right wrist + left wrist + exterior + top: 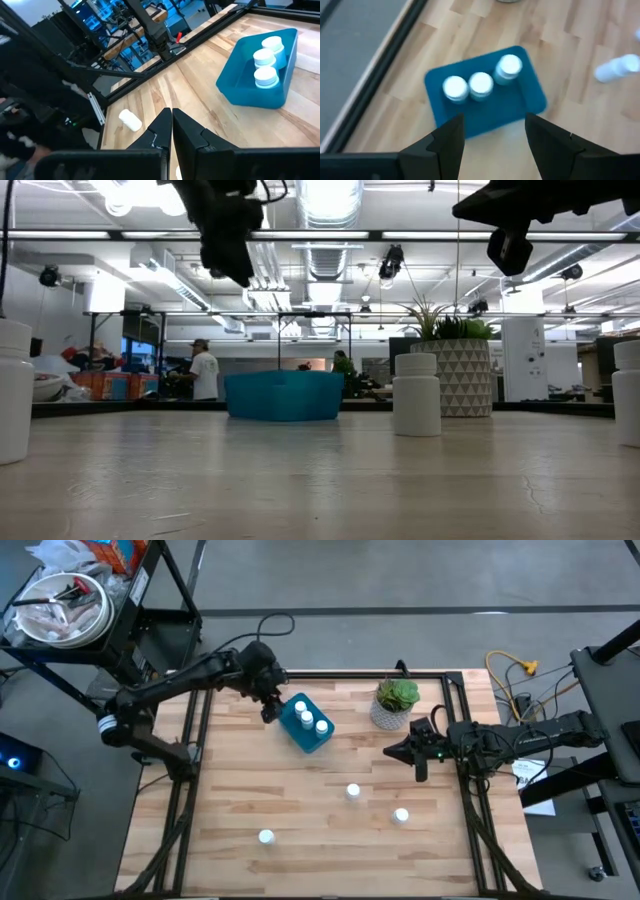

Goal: Pick and place pill bottles into a basket
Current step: Put the white pill bottle into the dark blue bin

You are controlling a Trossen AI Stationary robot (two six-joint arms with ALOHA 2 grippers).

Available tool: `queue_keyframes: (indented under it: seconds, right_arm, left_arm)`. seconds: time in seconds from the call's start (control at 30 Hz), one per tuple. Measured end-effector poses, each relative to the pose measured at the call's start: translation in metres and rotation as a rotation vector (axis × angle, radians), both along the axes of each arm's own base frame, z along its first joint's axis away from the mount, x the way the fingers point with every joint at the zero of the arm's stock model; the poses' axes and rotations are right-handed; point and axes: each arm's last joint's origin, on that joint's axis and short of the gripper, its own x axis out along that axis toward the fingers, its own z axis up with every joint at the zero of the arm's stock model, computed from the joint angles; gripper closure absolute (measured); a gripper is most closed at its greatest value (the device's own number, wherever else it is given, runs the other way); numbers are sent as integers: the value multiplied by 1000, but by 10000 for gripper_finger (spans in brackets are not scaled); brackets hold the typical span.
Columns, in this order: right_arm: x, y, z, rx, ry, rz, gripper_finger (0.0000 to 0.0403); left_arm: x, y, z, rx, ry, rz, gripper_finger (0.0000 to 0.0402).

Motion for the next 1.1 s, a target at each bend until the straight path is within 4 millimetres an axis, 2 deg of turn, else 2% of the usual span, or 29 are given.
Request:
queue_keyframes:
  seconds: [0.23,0.53,0.83,1.1]
  right_arm:
    - [0,0,0,-20,0,11,394]
    - [0,1,0,-25,0,40,394]
    - [0,2,0,-20,0,65,394]
    - [0,2,0,-12,-3,88,394]
  left_arm:
    - [-5,-38,13,-88,-44,-8,212]
    - [2,-108,20,-244,-77,-91,212]
    - [15,-167,6,-386,6,-87,212]
    - [29,-208,-17,-518,114,85,212]
